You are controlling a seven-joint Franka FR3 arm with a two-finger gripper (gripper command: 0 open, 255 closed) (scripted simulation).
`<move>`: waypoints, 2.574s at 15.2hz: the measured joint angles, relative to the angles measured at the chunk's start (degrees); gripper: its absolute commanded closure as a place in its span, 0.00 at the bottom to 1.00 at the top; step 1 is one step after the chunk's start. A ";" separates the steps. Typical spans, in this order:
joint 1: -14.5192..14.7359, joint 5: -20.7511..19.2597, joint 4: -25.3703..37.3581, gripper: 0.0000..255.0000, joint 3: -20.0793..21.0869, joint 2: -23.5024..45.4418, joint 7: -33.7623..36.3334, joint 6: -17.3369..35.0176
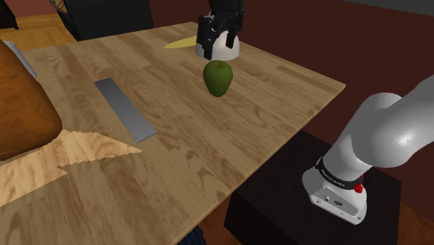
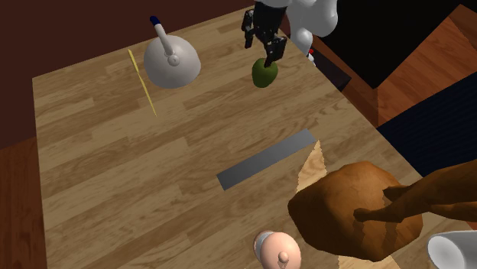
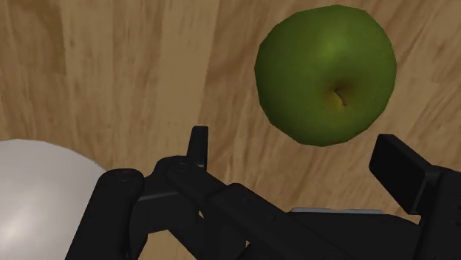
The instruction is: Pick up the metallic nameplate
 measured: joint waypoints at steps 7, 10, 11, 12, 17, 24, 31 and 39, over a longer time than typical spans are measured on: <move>0.96 -2.36 11.71 0.00 6.20 15.01 9.16 0.66; 2.02 -4.29 17.17 0.00 8.32 21.52 13.18 0.35; 2.47 -5.16 19.75 0.00 8.91 24.12 14.47 -0.18; 3.00 -6.05 22.09 0.00 9.40 26.66 15.71 -0.50; 7.27 -10.64 35.12 0.00 11.02 39.34 21.71 -3.54; 14.11 -15.27 52.57 0.00 10.67 54.20 26.12 -8.32; 13.64 -15.44 48.31 1.00 10.53 54.54 26.66 -3.90; 13.58 -15.36 47.85 1.00 10.64 54.19 26.74 -3.22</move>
